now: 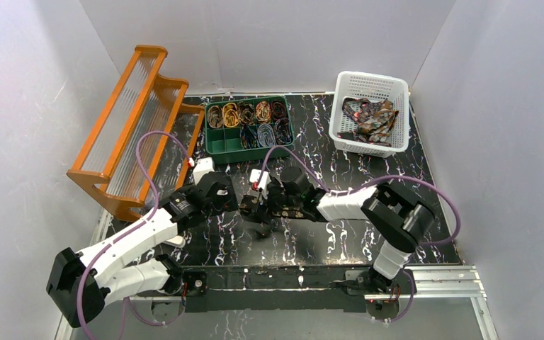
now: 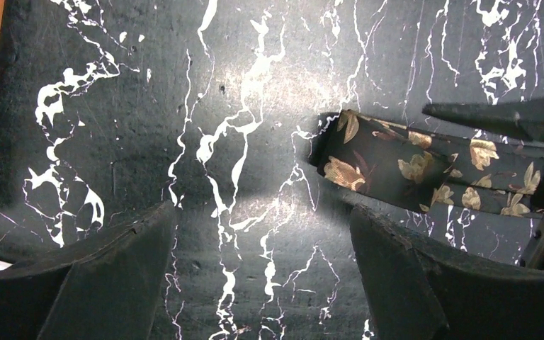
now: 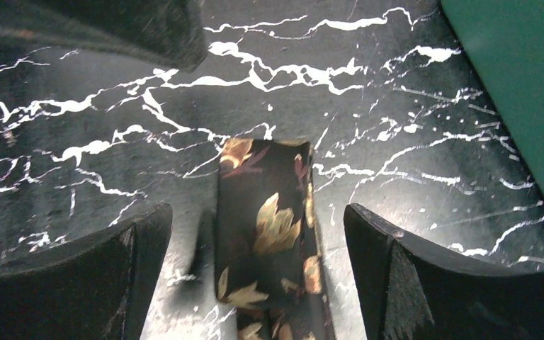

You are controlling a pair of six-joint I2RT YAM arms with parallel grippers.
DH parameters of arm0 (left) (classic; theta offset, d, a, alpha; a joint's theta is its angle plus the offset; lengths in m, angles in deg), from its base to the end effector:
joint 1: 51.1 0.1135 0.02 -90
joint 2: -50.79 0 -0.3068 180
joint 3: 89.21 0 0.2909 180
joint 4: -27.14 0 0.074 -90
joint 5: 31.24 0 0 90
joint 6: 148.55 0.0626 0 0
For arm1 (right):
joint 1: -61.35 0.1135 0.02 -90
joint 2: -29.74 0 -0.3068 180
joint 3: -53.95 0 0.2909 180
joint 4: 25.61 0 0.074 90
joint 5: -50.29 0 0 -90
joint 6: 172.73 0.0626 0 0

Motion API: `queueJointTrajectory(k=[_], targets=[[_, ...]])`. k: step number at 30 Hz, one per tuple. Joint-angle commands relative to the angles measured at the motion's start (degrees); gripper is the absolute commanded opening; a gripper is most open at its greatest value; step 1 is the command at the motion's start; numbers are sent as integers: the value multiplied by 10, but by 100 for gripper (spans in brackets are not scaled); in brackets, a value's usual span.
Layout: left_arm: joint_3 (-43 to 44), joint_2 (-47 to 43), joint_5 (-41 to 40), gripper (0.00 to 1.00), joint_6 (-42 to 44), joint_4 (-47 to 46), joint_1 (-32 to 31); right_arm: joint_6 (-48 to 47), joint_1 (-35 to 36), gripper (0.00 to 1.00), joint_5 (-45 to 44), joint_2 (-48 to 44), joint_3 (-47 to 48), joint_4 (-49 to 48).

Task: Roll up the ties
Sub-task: Roll the tie at the center of the board.

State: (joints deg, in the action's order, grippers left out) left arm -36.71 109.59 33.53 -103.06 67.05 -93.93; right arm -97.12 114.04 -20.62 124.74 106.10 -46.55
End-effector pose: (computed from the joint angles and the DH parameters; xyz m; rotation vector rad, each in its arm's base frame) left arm 0.1946 -0.1440 0.2497 -0.2392 2.2840 -0.2645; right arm 0.2162 0.3175 0.1716 -1.2923 1.5389 0.7597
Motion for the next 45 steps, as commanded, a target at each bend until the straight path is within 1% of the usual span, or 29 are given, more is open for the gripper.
queueJointTrajectory(k=[1,5,10,12,14,16,18,20,25,27,29,33,37,42,44,45], targets=[[-10,-18,6,90,8,10,8,-42,0,99,48,40,58,6],[-2,-13,11,90,18,16,12,-49,1,99,33,80,76,5],[-3,-19,16,90,22,21,13,-74,1,99,58,117,100,40],[-4,-22,14,91,22,24,13,-77,1,96,67,127,100,41],[-5,-24,13,90,21,25,14,-82,1,87,65,136,100,46],[-7,-24,17,91,19,24,15,-87,1,74,68,141,105,75],[-11,-25,24,90,18,21,15,-93,4,64,80,134,97,99],[-18,-27,28,90,17,18,15,-100,9,57,93,120,78,103],[-40,-27,49,90,9,-1,14,-112,29,48,95,92,46,124],[-49,-25,59,90,7,-9,15,-114,32,47,97,89,42,137],[-57,-23,67,90,4,-16,15,-120,37,52,94,88,41,148],[-68,-21,85,89,0,-27,15,-120,40,74,89,71,38,146],[-84,-34,90,89,-11,-35,14,-82,40,98,60,13,28,111],[-91,-62,83,92,-17,-39,15,15,40,99,5,-110,-31,35],[-92,-69,76,93,-18,-37,14,79,40,99,-47,-163,-57,21],[-92,-73,71,93,-20,-37,15,133,40,99,-95,-184,-70,15]])
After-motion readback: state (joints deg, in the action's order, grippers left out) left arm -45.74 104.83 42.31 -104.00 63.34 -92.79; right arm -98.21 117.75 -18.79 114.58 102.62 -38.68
